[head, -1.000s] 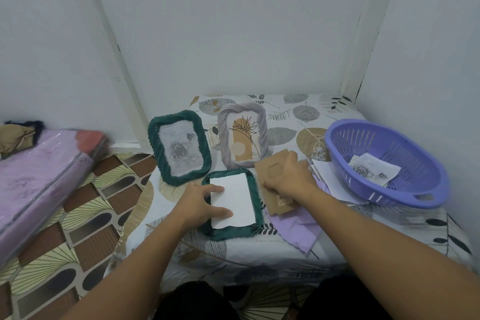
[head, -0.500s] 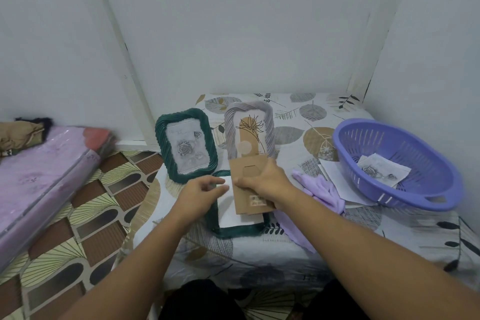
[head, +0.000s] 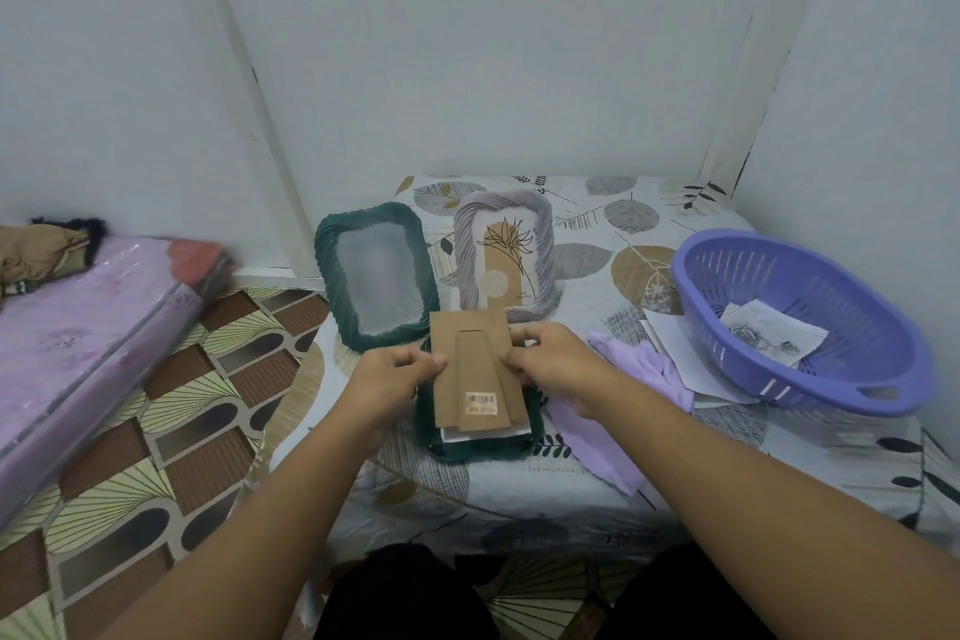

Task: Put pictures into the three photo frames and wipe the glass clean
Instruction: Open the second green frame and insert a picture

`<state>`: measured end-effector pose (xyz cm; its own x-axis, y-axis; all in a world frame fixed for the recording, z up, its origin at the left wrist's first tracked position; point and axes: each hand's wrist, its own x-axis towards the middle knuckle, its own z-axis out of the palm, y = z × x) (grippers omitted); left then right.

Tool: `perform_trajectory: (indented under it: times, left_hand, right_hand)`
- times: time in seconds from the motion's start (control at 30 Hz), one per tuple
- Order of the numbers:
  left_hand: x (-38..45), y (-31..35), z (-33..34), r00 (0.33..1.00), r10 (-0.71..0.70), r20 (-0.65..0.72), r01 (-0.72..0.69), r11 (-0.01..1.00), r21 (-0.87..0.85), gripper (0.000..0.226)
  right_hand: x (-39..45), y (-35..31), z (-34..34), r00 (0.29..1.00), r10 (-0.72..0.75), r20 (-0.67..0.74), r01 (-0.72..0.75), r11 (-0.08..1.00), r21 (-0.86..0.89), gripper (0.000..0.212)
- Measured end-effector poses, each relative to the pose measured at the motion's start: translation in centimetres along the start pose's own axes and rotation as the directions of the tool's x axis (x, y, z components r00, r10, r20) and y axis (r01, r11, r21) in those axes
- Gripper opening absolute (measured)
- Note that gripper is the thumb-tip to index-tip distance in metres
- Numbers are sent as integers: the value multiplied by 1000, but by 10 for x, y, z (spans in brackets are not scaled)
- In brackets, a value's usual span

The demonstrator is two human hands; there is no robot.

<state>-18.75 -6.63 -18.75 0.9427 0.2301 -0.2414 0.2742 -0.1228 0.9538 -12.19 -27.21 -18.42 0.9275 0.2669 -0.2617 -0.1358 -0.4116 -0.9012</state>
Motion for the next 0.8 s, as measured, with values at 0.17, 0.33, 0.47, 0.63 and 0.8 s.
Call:
perform_trajectory:
  times: [0.17,0.33,0.47,0.63,0.8]
  left_hand:
    - [3,-6,1,999,19,-51,-9,981,196,21]
    - [4,-4,3,994,64,-90,-26,930,367,21]
    - [6,-7,4,987,119,-105,-51,865,499,22]
    - [4,-7,7,970,203,-136,-73,772,631,22]
    - [1,-11,6,964,209,-163,-62,777,627,27]
  right_hand:
    - [3,14,0,999,-35,-37,30,990,-139,21]
    - [4,14,2,996,-84,-35,72,959,-276,26]
    - [4,17,5,994,-96,-59,72,943,-324,28]
    - [4,17,9,987,-132,-92,84,910,-406,29]
    - [3,22,11,971,-201,-132,107,852,-512,39]
